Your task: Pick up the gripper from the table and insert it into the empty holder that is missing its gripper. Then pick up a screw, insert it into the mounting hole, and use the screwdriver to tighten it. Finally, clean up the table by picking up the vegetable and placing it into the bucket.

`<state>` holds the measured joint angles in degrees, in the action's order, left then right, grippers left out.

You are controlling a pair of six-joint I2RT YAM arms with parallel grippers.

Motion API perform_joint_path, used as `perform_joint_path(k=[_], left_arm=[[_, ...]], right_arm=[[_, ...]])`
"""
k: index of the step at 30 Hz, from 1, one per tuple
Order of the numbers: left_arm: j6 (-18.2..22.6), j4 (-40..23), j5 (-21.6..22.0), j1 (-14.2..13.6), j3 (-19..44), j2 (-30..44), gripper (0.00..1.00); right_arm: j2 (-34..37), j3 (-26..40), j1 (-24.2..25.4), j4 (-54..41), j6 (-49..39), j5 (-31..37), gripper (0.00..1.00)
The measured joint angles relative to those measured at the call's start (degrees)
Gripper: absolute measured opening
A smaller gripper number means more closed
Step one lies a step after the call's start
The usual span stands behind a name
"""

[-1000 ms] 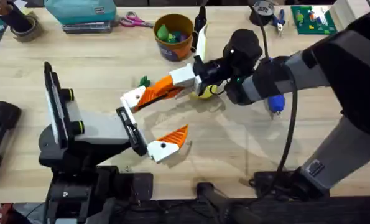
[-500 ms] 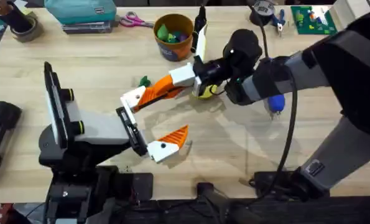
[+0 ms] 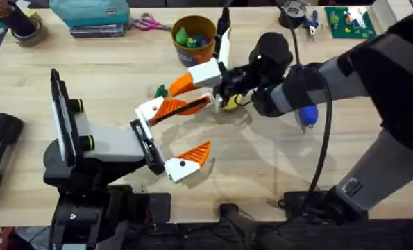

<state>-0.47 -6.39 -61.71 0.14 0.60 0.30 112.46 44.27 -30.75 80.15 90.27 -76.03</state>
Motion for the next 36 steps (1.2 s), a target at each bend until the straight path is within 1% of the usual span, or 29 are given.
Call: perform_joint_path(k=[2,4,5,8,11,15,17,20,22,23,24,30,33,36], left_arm=[[0.0,0.0,0.0,0.0,0.0,0.01,0.985],[0.0,0.0,-0.01,0.0,0.0,0.0,0.985],[0.0,0.0,-0.01,0.0,0.0,0.01,0.985],[0.0,0.0,0.0,0.0,0.0,-0.01,0.985],[0.0,0.0,-0.01,0.0,0.0,0.0,0.987],[0.01,0.0,-0.02,0.0,0.0,0.0,0.986],[0.0,0.0,-0.02,0.0,0.0,0.01,0.986],[0.0,0.0,-0.02,0.0,0.0,0.01,0.986],[0.0,0.0,-0.02,0.0,0.0,-0.01,0.986],[0.0,0.0,-0.02,0.0,0.0,0.01,0.986],[0.0,0.0,-0.02,0.0,0.0,-0.01,0.985],[0.0,0.0,-0.02,0.0,0.0,-0.01,0.986],[0.0,0.0,-0.02,0.0,0.0,-0.01,0.986],[0.0,0.0,-0.02,0.0,0.0,0.01,0.985]], right_arm=[[-0.34,-0.05,1.36,-0.42,-0.08,-0.36,0.995],[-1.98,-0.13,3.33,-4.4,-0.99,-0.57,0.995],[-6.58,-0.15,6.51,-18.34,-6.11,-0.76,0.995],[-12.11,-0.15,10.07,-36.02,-15.27,-0.72,0.994],[-17.11,0.46,13.58,-55.2,-26.99,0.13,0.997],[-22.86,3.92,17.43,-80.8,-44.03,4.53,0.997],[-25.41,6.88,18.67,-92.76,-52.26,8.48,0.996],[-28.84,12.82,19.2,-110.18,-64.2,17.42,0.997],[-30.49,16.62,18.82,-117.5,-70.09,23.81,0.997],[-31.24,18.62,18.4,-120.83,-73.01,27.64,0.997],[-32.84,22.87,16.6,-126.58,-78.69,37.52,0.997],[-34.91,26.7,11.58,-133.22,-83.93,53.86,0.997],[-35.38,27.36,8.61,-135.97,-85.01,59.83,0.998],[-35.48,27.52,5.48,-138.07,-85.89,64.31,0.998]])
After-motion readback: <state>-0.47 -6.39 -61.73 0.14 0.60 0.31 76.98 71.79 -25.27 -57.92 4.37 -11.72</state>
